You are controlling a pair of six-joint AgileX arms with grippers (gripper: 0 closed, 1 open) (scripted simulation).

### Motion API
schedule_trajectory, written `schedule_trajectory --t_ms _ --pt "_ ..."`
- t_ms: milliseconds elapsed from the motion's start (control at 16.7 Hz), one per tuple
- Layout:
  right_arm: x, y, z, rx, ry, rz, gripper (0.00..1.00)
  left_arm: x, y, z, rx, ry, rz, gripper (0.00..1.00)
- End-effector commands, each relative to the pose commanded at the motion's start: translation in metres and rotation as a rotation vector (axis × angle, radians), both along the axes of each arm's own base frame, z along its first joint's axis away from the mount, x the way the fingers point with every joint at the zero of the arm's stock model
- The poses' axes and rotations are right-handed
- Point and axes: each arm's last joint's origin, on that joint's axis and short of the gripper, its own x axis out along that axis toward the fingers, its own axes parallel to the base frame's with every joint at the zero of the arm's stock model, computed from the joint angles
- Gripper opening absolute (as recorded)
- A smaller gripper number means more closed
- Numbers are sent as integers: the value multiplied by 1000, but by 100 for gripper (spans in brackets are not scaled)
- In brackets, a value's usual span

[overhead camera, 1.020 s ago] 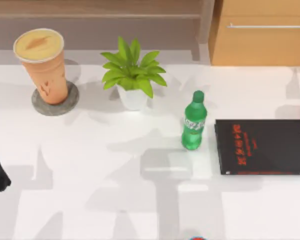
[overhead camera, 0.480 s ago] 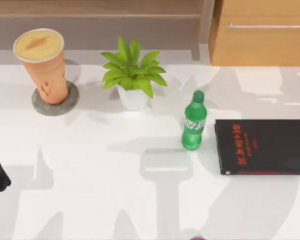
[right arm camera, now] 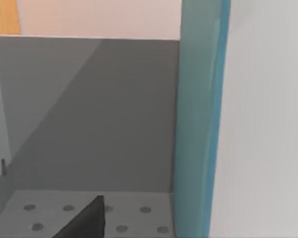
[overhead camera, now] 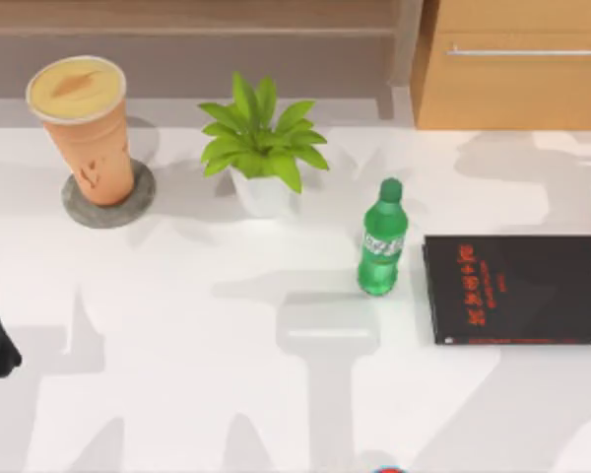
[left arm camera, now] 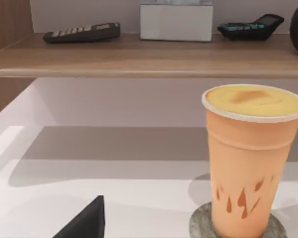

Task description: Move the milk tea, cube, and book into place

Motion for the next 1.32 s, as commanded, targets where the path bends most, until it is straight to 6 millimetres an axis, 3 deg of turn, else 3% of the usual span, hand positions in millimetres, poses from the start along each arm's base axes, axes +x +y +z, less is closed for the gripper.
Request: schedule_trajectory --t_ms 300,720,960,1320 --pt "1 2 0 1 2 3 100 0 0 0 0 0 0 100" --pt "28 0 0 0 0 0 100 0 0 0 0 0 0 100" --pt "30 0 0 0 0 0 100 0 0 0 0 0 0 100" --pt "30 0 0 0 0 0 55 0 0 0 0 0 0 100"
